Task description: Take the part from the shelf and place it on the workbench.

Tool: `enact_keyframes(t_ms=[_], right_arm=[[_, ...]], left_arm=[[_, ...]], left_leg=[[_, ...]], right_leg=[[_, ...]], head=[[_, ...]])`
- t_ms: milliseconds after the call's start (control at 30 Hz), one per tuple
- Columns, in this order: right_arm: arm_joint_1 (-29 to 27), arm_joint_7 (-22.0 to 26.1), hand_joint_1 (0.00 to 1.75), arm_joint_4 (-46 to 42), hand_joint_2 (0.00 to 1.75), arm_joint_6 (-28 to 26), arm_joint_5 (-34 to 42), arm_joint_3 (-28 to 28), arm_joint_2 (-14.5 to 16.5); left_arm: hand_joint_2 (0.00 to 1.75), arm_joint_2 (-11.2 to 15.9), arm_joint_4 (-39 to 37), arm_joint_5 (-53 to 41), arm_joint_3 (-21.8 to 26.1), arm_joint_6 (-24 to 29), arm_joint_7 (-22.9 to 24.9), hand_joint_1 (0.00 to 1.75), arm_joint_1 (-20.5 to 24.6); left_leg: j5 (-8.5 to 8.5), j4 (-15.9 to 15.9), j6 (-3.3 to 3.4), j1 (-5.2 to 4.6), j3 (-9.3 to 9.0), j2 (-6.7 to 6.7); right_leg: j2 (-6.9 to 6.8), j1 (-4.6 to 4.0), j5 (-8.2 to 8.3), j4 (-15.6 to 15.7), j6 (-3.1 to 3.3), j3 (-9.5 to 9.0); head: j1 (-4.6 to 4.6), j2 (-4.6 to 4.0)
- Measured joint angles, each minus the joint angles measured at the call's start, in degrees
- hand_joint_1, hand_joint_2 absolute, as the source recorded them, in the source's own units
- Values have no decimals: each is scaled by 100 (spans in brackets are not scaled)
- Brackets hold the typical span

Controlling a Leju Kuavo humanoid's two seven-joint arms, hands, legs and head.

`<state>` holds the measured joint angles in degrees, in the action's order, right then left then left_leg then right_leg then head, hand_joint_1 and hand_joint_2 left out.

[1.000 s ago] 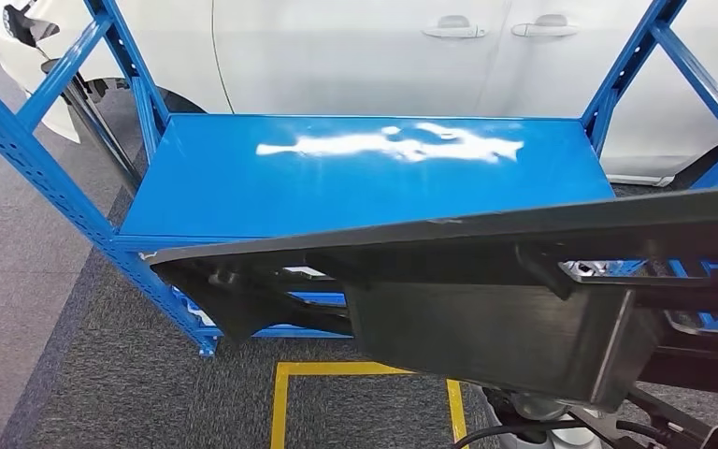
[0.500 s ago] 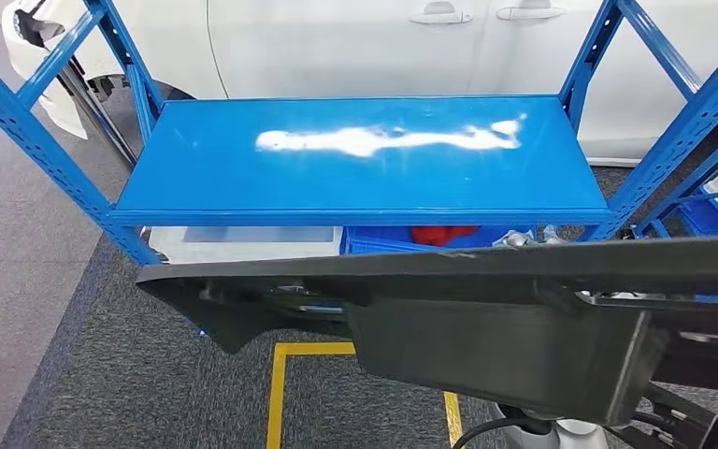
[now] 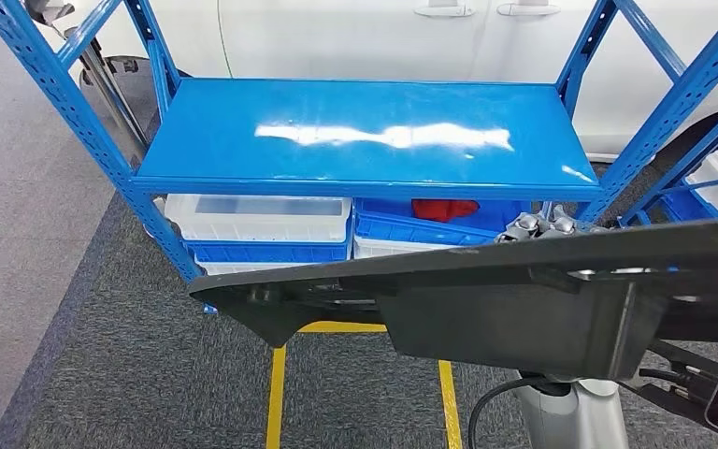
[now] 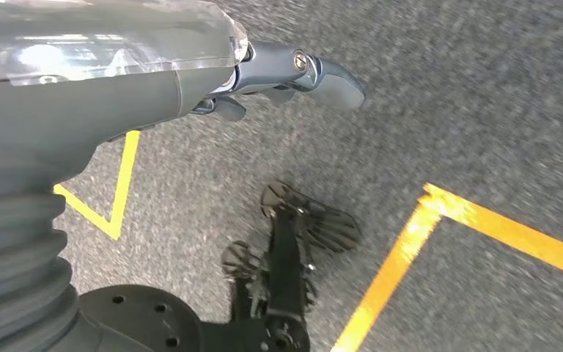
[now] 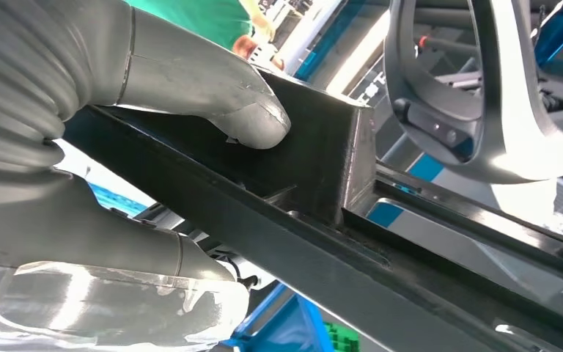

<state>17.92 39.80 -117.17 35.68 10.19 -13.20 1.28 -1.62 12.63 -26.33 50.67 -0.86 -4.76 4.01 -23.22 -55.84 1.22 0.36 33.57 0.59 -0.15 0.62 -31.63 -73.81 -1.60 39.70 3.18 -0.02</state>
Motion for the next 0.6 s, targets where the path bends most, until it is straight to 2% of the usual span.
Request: enact_keyframes(t_ms=[67,100,133,200,267,300,333,400,433,467,500,533,600], right_arm=[[16,1,175,43,175,-8,54,2,1],[38,1,175,63,175,-19,86,2,1],[59,2,175,83,175,-37,116,1,0],[97,3,175,123,175,-82,170,0,-1],[105,2,175,147,175,-100,191,-5,-1],[102,1,175,153,175,-94,194,-10,-1],[93,1,175,155,175,-73,191,-15,1],[28,2,175,147,175,6,163,-19,14],[-34,3,175,135,175,61,137,-17,34],[-106,3,175,114,175,112,100,-14,68],[-177,2,175,86,175,160,59,-9,112],[-241,2,175,48,175,196,22,-4,159],[-322,3,175,-40,175,238,-38,6,245]], left_arm=[[175,-23,0,1,16,4,-7,0,-1],[175,-33,0,-3,23,16,-7,0,0],[175,-39,0,-10,29,32,-7,0,0],[175,-49,0,-34,34,63,-8,0,0],[175,-55,0,-54,38,68,-9,0,-4],[175,-59,0,-62,40,67,-9,0,-7],[175,-62,0,-67,42,66,-7,0,-10],[175,-66,0,-83,45,61,5,0,-14],[175,-66,0,-96,46,59,12,0,-17],[175,-66,0,-109,47,54,20,0,-22],[175,-67,0,-120,47,48,25,0,-30],[175,-68,0,-131,48,42,28,0,-37],[175,-68,0,-150,50,32,30,0,-41]], left_leg=[[83,-72,-31,4,179,-1],[114,-118,-56,0,261,-4],[141,-152,-86,-4,318,-6],[202,-182,-163,-11,374,-8],[231,-188,-240,7,395,-9],[140,-269,-275,18,435,-11],[-43,-464,-307,26,511,-13],[-555,-1161,-358,35,739,-15],[-743,-1533,-376,38,841,-15],[-821,-1767,-384,38,876,-15],[-793,-1797,-382,38,810,-15],[-673,-1577,-369,38,619,-15],[-409,-725,-307,31,43,-25]], right_leg=[[-1,20,301,483,-6,-447],[-1,14,311,907,8,-743],[0,2,271,1244,37,-955],[3,-30,130,1622,128,-1146],[-4,-27,204,1642,233,-1096],[-10,-23,255,1655,278,-1068],[-16,-15,309,1667,316,-1034],[-20,-18,383,1666,350,-955],[-20,-24,414,1662,353,-916],[-20,-29,438,1658,352,-881],[-19,-34,458,1652,347,-854],[-17,-37,472,1647,341,-838],[-11,-46,489,1637,321,-822]], head=[[1,0],[1,0],[1,0],[1,0],[1,0],[0,0],[1,0],[1,0],[1,0],[1,0],[1,0],[1,0],[1,0]])
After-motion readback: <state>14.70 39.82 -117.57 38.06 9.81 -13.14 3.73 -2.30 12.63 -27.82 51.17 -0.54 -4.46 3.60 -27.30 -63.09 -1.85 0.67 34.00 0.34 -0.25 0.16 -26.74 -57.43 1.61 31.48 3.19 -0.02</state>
